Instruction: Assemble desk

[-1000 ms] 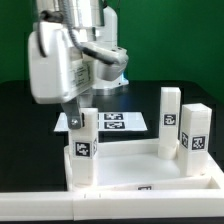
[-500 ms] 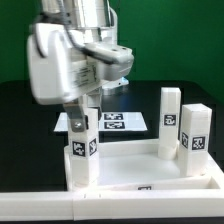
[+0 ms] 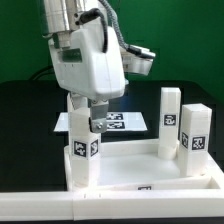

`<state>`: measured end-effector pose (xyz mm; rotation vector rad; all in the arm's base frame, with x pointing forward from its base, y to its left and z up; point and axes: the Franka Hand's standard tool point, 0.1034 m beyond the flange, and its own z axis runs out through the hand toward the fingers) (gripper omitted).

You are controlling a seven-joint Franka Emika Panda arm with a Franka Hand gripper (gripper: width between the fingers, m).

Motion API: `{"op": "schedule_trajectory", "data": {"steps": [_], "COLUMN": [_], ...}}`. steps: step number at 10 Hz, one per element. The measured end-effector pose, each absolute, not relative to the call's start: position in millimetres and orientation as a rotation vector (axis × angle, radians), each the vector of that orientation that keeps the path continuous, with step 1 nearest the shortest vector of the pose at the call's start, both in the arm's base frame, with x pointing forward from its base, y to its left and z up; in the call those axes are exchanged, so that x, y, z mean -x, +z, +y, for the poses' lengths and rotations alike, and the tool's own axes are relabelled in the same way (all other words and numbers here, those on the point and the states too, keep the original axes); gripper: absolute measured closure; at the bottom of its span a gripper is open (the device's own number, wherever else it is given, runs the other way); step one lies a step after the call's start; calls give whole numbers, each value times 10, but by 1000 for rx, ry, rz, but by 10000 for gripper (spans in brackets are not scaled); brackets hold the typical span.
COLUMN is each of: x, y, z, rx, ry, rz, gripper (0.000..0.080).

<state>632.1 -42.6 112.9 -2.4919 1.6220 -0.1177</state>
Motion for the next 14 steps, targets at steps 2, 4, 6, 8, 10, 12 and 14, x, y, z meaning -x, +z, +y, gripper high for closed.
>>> {"op": "schedule_trajectory", "data": {"steps": [2,4,6,8,10,12,14], "x": [-6312,-6304,-6302,-6275,-6285,-6311,-6323], "y": [1124,1111,1105,1093,1105,1079,1081], "z": [-452,-440,-435,-461,-491,-445,-429], "rx": [2829,2813,2767,2643,2312,1829,1665], "ry": [-131,-126,-119,-84,-31,17,26], "rz": [1125,1164,1259,1492,1910,2315,2428], "gripper": [151,151,264,511,511,511,511]}}
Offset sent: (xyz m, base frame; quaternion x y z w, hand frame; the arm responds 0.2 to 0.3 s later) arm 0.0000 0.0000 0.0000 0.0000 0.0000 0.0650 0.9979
